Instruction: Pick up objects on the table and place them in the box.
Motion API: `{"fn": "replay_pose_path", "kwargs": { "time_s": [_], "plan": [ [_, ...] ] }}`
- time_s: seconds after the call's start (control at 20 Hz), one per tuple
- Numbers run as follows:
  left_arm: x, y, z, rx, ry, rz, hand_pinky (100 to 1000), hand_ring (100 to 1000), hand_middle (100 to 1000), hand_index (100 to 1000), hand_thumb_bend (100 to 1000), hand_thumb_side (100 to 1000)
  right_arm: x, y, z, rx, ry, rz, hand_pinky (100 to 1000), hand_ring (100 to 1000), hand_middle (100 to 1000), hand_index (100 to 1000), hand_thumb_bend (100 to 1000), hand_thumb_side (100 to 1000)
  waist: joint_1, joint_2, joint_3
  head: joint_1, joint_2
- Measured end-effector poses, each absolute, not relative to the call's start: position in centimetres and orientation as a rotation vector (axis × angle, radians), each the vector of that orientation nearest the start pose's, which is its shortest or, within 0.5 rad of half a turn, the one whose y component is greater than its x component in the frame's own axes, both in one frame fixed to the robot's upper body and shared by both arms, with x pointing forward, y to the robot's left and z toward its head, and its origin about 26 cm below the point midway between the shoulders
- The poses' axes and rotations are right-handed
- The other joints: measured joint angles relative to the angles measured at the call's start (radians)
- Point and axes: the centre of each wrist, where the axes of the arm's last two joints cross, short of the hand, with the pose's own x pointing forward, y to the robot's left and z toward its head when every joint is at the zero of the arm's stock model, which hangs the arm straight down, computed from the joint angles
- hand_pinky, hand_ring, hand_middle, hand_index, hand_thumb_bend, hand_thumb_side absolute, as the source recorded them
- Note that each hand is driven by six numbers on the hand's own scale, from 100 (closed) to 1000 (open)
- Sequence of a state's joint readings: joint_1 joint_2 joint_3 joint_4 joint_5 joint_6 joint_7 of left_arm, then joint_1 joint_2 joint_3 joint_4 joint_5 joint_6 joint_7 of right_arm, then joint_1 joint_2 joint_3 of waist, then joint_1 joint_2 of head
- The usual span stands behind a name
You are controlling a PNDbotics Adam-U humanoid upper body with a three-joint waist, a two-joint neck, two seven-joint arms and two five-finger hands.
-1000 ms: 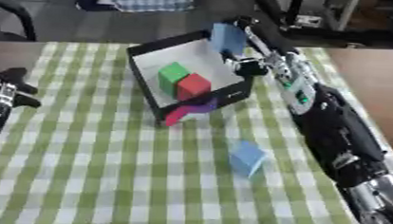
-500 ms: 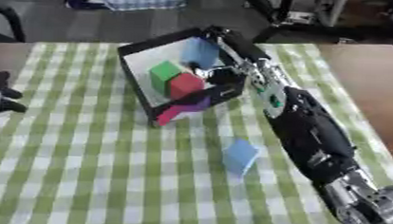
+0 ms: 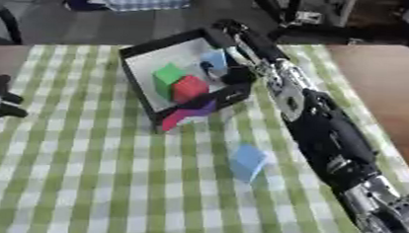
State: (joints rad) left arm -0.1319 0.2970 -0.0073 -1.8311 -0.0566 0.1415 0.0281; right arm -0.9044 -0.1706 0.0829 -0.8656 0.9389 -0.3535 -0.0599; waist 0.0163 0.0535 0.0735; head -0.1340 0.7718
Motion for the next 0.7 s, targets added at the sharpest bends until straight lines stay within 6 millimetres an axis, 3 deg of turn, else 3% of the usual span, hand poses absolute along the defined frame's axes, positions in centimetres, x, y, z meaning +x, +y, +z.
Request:
{"fn": "replay_pose_path", "kwargs": {
  "time_s": [0.3, 0.7],
  "plan": [
    [29.6, 28.4, 10.8, 0.28, -1.797, -0.283, 761, 523, 552, 828, 282, 792, 46.8, -20.9, 13.8, -0.733, -2.003, 1.283, 922, 843, 869, 925, 287, 567, 0.0, 0.0, -0.02, 0.017, 0.0],
    [29.5, 28.7, 10.5, 0.292, -1.788, -0.277, 762, 523, 552, 828, 281, 794, 43.3, -25.5, 13.7, -0.653, -2.069, 1.476, 926, 837, 862, 927, 249, 616, -0.011, -0.001, -0.035, 0.037, 0.0]
  ]
}}
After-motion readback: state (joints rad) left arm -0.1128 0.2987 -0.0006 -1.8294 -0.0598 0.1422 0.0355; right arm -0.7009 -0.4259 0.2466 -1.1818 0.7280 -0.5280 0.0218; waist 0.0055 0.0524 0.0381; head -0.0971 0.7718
